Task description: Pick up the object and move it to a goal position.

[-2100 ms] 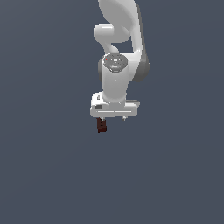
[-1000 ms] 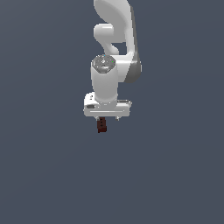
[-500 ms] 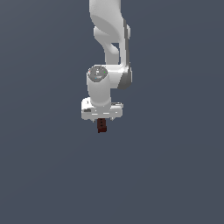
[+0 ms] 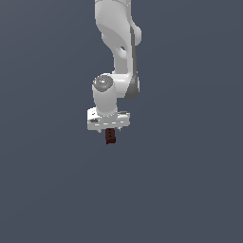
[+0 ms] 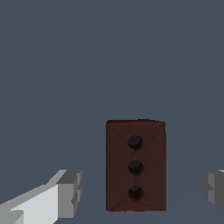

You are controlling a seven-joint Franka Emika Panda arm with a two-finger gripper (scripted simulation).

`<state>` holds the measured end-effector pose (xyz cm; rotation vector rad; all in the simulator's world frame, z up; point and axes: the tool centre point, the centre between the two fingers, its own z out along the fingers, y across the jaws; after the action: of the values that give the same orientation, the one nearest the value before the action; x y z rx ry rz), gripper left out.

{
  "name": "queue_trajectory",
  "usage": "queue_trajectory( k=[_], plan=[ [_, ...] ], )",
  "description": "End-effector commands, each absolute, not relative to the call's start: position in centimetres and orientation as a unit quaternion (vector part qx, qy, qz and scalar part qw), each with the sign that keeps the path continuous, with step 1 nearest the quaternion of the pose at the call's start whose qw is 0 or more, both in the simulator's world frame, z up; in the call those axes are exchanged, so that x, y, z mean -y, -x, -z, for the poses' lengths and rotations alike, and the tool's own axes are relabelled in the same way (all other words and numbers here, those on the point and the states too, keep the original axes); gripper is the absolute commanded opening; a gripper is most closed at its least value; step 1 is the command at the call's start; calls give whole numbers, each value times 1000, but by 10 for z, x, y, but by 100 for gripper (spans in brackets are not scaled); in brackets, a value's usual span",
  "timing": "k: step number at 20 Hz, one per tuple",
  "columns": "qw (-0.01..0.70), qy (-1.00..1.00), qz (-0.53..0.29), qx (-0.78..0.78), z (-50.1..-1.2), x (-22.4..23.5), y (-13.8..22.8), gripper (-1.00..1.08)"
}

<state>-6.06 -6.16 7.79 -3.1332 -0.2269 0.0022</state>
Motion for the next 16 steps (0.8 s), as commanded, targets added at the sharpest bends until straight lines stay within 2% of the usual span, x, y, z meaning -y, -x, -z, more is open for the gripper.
queue_trajectory(
  k=[1,16],
  plan=[
    [0,997,-1,72,-78,62,61,100],
    [0,997,0,74,-29,62,62,100]
  ],
)
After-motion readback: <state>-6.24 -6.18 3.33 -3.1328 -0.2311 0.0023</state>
